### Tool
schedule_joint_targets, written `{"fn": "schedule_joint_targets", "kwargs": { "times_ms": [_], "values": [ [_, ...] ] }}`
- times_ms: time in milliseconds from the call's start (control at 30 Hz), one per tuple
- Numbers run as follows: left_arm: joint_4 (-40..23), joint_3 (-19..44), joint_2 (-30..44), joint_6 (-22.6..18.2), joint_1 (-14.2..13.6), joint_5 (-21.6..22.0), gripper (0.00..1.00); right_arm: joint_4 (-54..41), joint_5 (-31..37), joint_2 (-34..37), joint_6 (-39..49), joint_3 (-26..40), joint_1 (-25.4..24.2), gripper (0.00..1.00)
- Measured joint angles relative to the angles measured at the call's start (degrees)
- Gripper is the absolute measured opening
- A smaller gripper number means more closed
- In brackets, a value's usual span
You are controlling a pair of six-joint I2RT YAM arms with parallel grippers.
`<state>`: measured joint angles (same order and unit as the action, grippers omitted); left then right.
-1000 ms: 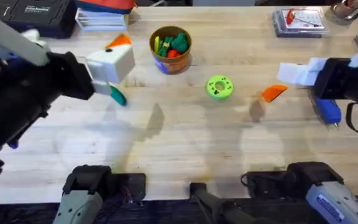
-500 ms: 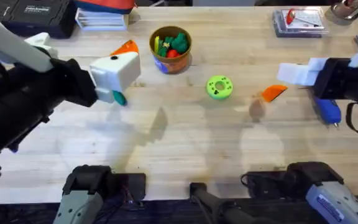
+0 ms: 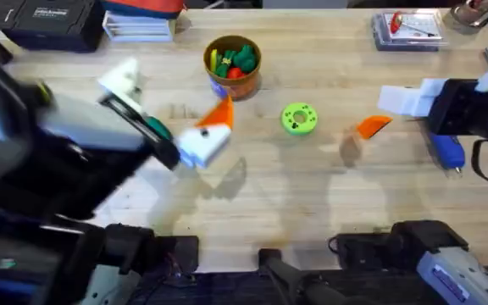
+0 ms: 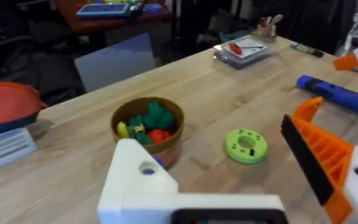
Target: Pick up the gripper from the table and insert it into the empty holder that is missing its gripper. Then pick up a screw, insert it into the mounting hole, and use the screwdriver to tighten it. Finally, clean up the table by picking up the vegetable and placing it into the bucket.
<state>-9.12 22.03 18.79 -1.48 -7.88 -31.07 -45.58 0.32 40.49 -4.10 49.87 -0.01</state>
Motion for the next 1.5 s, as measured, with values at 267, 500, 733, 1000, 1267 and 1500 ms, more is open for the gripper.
{"fn": "schedule_joint_targets", "kwargs": {
  "times_ms": [267,500,733,1000,1267,1500],
  "values": [
    [10.2,-15.5,-9.5,2.6,-7.9,-1.2,0.985,0.0,0.0,0.0,0.0,0.0,0.0,0.993],
    [11.3,-21.2,-14.0,3.7,-12.6,-1.3,0.986,0.0,0.0,0.0,0.0,0.0,0.0,0.993],
    [5.7,-21.5,-18.3,4.1,-15.2,-1.8,0.986,0.0,0.0,0.0,0.0,0.0,0.0,0.993],
    [5.7,-21.5,-18.5,4.1,-17.6,-2.2,0.986,0.0,0.0,0.0,0.0,0.0,0.0,0.993],
    [5.7,-21.5,-18.5,4.1,-18.2,-2.4,0.985,0.0,0.0,0.0,0.0,0.0,0.0,0.993],
    [5.7,-21.5,-18.5,4.1,-18.2,-2.4,0.985,0.0,0.0,0.0,0.0,0.0,0.0,0.993]
  ]
}}
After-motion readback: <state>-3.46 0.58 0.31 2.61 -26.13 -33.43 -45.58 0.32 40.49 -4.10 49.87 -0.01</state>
